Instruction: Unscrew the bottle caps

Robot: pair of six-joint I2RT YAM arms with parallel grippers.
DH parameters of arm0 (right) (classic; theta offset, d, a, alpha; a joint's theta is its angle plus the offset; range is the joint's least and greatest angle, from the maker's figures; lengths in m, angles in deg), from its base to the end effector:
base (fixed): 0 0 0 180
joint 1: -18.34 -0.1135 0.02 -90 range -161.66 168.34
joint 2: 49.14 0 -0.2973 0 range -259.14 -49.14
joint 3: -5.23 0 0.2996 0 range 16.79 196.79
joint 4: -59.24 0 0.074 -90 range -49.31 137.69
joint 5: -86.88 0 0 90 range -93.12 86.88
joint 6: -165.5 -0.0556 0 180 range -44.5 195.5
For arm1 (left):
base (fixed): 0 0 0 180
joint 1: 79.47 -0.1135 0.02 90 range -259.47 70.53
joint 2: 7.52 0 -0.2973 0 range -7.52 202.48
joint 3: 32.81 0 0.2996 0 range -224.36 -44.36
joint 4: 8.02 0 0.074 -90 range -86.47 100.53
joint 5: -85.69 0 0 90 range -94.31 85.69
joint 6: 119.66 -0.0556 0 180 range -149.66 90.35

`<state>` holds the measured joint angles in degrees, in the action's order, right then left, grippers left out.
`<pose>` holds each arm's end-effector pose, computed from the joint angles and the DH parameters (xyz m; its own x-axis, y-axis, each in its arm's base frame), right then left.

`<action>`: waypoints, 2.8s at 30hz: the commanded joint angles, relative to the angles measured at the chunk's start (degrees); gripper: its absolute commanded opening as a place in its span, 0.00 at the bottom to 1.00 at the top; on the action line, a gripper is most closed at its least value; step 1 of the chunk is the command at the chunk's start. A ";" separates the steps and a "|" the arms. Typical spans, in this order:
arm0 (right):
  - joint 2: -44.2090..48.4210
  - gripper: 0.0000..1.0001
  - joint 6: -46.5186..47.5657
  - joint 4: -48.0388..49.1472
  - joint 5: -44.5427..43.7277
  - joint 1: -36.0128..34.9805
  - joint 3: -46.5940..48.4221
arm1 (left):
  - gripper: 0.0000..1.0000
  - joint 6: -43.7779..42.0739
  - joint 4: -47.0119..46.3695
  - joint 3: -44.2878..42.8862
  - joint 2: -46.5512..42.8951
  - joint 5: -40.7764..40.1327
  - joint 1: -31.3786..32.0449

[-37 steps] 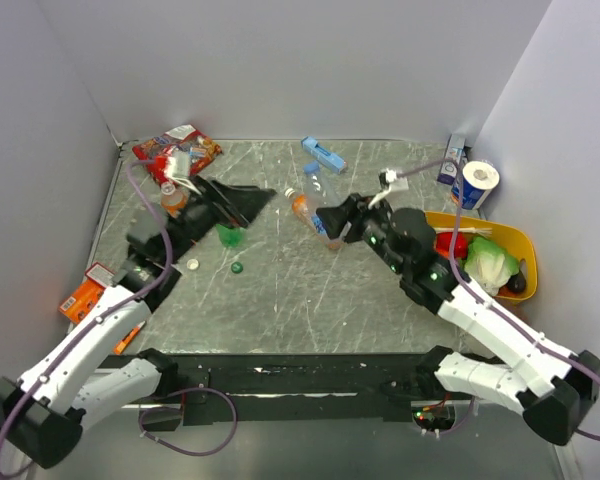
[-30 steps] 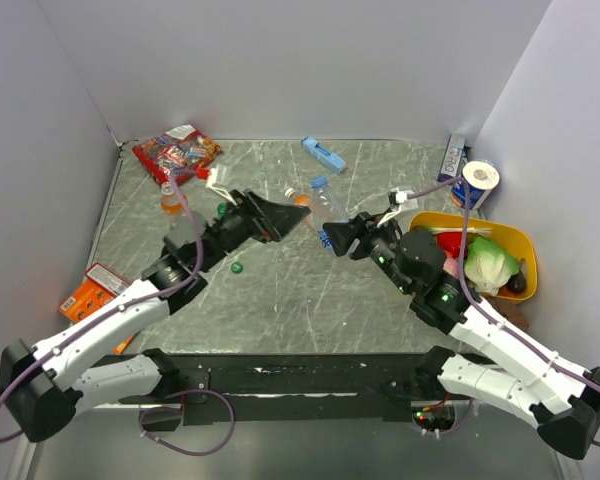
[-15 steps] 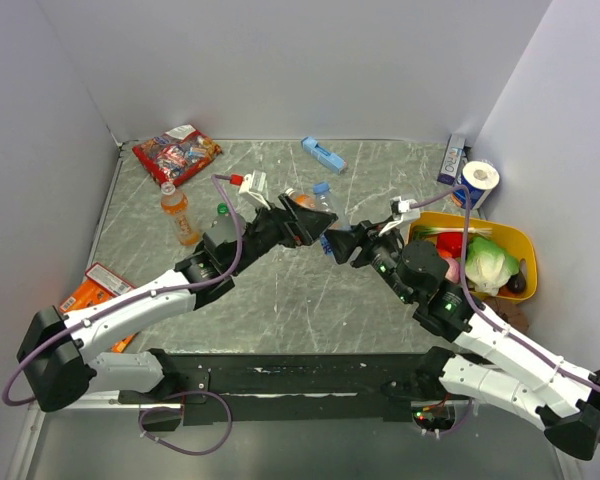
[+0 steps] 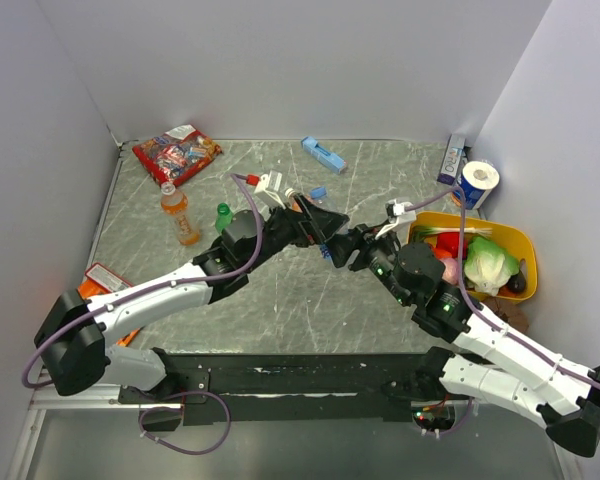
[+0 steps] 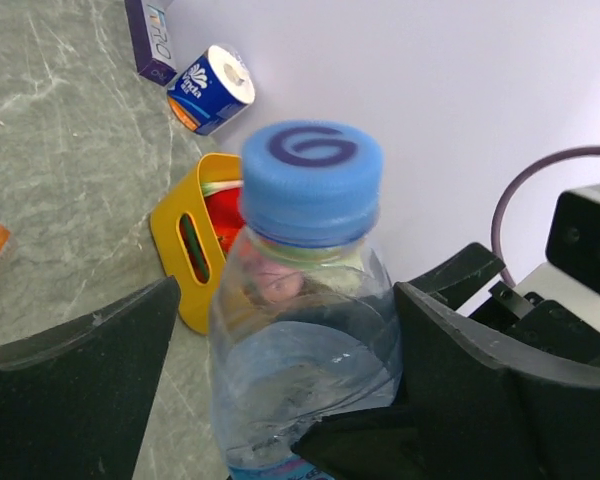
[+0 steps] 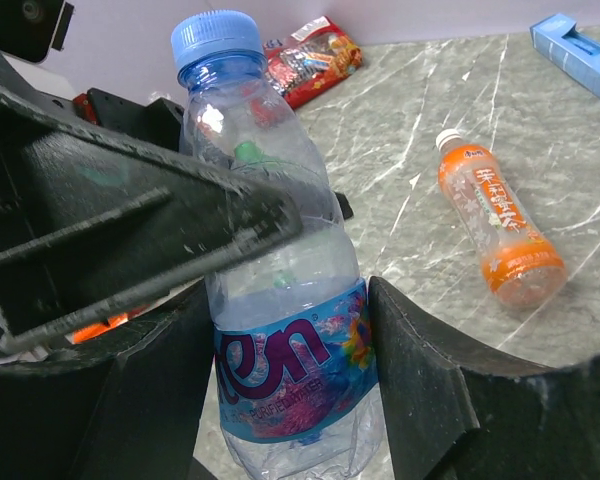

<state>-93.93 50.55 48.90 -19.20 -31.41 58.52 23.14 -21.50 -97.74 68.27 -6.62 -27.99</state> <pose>0.1621 0.1676 0.3631 -0.2527 0.3288 -0.9100 -0.4940 0.7648 0.4135 0.2326 -0.2886 0.3512 -0.5855 -0.5424 -0.6025 0.4802 0.3668 -0.7968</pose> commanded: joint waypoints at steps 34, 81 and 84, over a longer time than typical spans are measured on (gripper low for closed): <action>-0.18 0.94 7.90 -24.21 26.00 15.39 23.20 | 0.56 -35.54 15.53 -4.88 -4.78 25.84 -4.38; -14.18 0.00 -2.21 -20.02 39.90 18.29 22.69 | 0.96 -51.74 30.75 -6.64 -2.84 15.58 0.11; -13.92 0.00 -1.68 -21.25 38.84 18.38 23.83 | 0.98 -52.18 32.07 -7.52 -1.96 14.88 0.20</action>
<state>-109.01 48.32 26.91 21.89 -13.16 79.16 -27.24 9.12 -103.97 65.62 9.80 -28.32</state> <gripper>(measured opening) 0.437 0.966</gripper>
